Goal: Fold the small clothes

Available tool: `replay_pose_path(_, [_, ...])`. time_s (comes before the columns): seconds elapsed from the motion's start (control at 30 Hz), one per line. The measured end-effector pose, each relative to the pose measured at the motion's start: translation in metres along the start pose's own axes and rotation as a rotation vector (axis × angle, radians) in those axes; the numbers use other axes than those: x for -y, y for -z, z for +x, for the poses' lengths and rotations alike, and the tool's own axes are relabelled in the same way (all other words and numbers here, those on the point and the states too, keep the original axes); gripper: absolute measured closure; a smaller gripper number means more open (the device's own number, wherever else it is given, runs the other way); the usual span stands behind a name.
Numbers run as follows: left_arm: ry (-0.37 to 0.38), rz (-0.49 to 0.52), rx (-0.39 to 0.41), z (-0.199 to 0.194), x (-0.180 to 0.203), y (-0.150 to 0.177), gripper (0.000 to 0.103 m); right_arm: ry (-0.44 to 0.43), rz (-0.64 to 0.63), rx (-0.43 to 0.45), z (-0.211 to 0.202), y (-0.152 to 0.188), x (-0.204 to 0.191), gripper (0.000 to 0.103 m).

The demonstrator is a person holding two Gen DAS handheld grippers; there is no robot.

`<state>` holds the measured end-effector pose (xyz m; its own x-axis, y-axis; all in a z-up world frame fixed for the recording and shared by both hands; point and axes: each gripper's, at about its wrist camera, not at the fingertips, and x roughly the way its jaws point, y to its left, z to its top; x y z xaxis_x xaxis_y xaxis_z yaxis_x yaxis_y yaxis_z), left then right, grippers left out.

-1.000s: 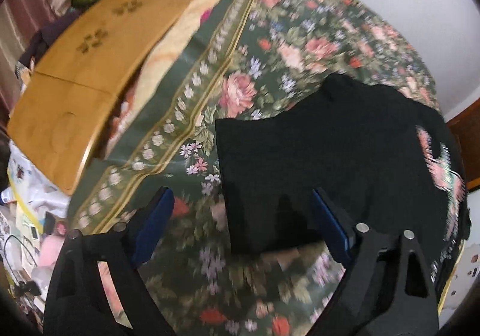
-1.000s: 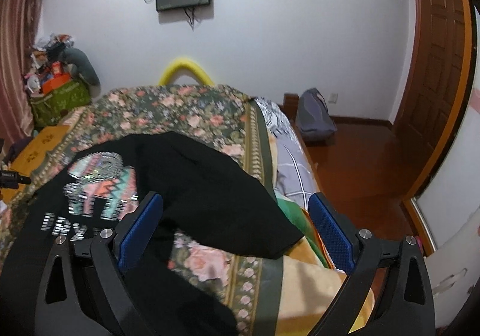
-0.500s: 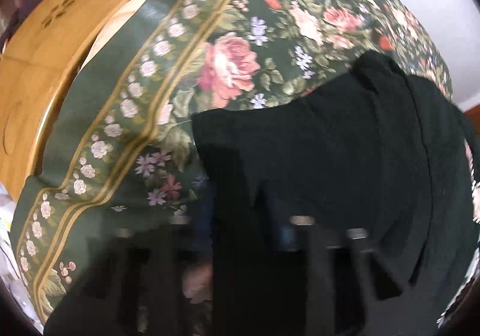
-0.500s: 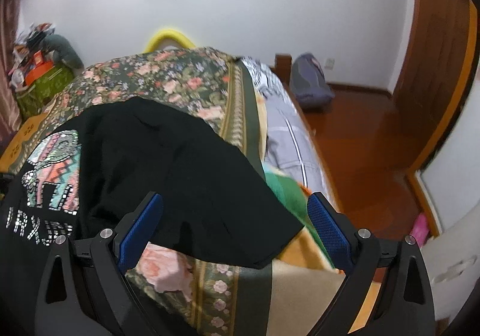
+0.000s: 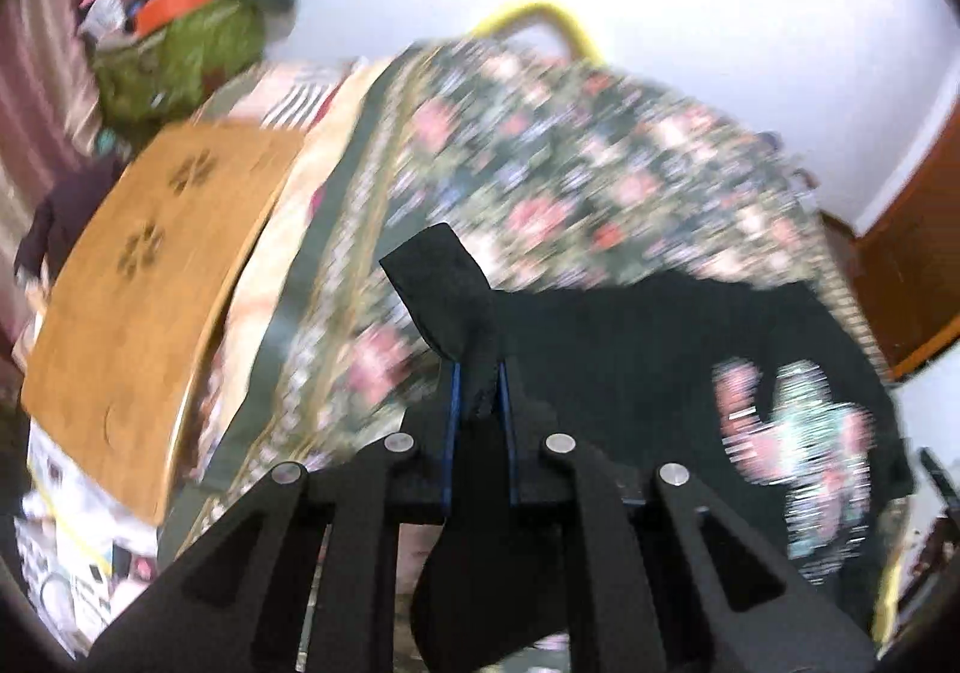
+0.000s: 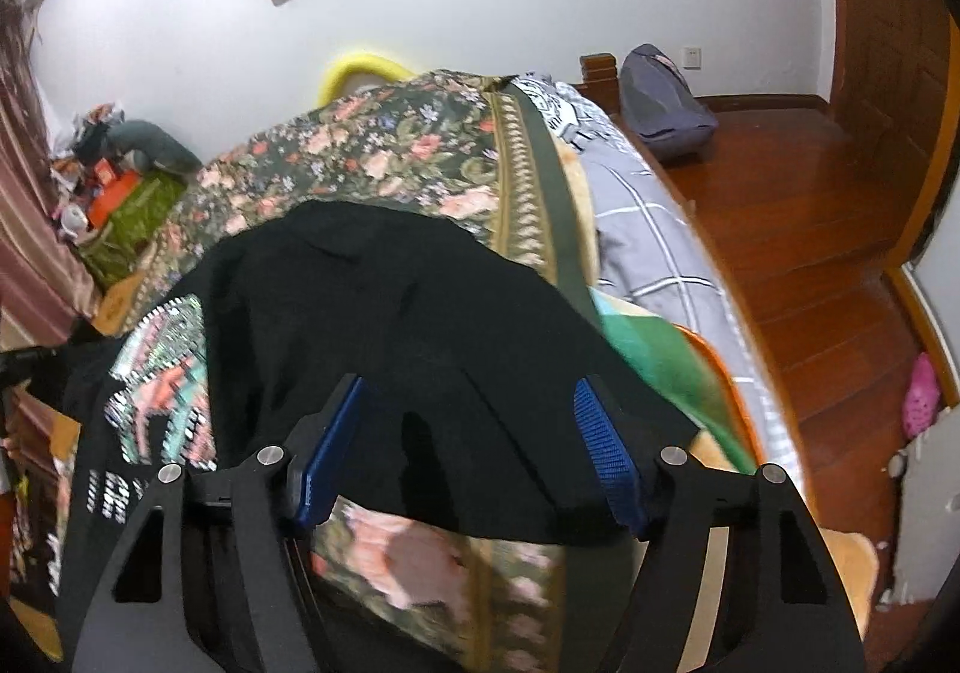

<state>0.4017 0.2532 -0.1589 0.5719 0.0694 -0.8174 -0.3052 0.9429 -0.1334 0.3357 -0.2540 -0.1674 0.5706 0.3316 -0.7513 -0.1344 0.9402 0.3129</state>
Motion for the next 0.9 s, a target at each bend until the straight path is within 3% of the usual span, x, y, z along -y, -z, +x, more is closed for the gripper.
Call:
replay_pose_path(0.2, [0.106, 0.14, 0.034, -0.017, 0.086, -0.015, 0.092, -0.019, -0.032, 0.008, -0.003, 0.004, -0.012, 0.035])
replay_pose_path(0.47, [0.138, 0.316, -0.103, 0.034, 0.172, 0.043, 0.088, -0.043, -0.038, -0.022, -0.002, 0.012, -0.013, 0.035])
replay_pose_path(0.57, [0.127, 0.37, -0.139, 0.044, 0.186, 0.062, 0.069, -0.072, 0.015, -0.049, 0.011, 0.011, -0.012, 0.035])
replay_pose_path(0.63, [0.139, 0.383, -0.138, 0.038, 0.188, 0.067, 0.048, -0.071, 0.046, -0.057, 0.019, 0.011, -0.014, 0.035])
replay_pose_path(0.8, [0.13, 0.375, -0.059, 0.005, 0.167, 0.066, 0.031, -0.007, 0.116, -0.045, 0.042, 0.011, -0.012, 0.038])
replay_pose_path(0.9, [0.063, 0.339, -0.012, -0.005, 0.142, 0.065, 0.027, 0.06, 0.104, -0.04, 0.054, 0.015, -0.011, 0.057])
